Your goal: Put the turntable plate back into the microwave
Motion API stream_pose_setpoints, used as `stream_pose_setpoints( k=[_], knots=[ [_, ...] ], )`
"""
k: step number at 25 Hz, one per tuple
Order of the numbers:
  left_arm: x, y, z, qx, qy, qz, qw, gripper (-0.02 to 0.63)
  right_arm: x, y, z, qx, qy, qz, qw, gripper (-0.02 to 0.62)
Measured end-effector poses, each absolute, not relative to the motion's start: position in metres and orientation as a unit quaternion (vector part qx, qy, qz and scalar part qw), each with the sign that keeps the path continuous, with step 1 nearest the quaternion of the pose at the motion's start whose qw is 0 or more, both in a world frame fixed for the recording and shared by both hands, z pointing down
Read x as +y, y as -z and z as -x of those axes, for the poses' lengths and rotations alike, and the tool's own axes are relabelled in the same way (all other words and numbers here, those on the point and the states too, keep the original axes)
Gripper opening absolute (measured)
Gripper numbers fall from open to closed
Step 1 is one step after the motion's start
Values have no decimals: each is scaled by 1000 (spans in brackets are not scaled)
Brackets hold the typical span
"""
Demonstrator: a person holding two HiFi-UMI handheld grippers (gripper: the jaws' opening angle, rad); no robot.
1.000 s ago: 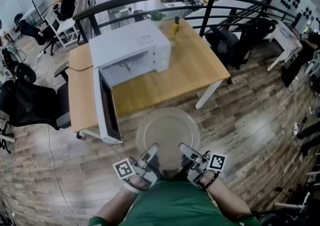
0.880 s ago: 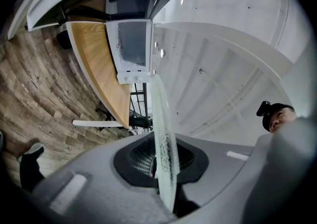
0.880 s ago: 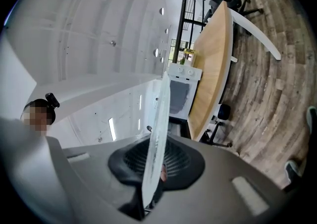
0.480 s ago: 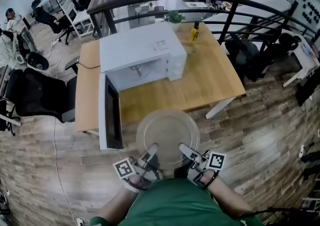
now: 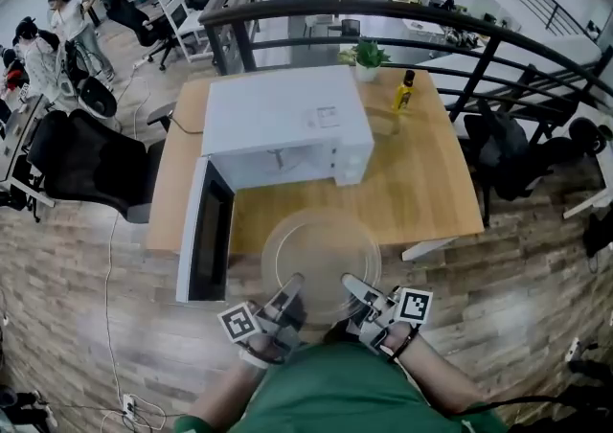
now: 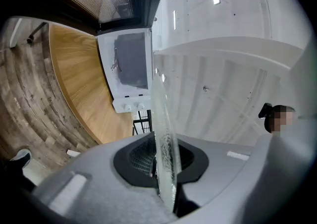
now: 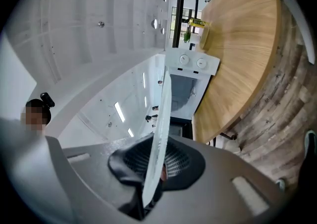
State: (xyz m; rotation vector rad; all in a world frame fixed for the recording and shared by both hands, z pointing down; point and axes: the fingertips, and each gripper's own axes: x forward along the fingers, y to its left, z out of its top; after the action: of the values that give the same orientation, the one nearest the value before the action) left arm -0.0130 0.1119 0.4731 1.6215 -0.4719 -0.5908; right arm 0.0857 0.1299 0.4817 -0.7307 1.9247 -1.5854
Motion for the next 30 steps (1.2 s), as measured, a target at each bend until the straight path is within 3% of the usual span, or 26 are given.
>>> stream_pose_setpoints(
  k=[15, 30],
  knots=[
    [75, -485, 2, -270, 299, -700, 590, 41, 77, -494, -101, 737, 604, 202, 226, 43],
    [22, -505, 25, -279, 305, -680, 605, 41, 20, -509, -75, 730, 622, 196, 205, 43]
  ],
)
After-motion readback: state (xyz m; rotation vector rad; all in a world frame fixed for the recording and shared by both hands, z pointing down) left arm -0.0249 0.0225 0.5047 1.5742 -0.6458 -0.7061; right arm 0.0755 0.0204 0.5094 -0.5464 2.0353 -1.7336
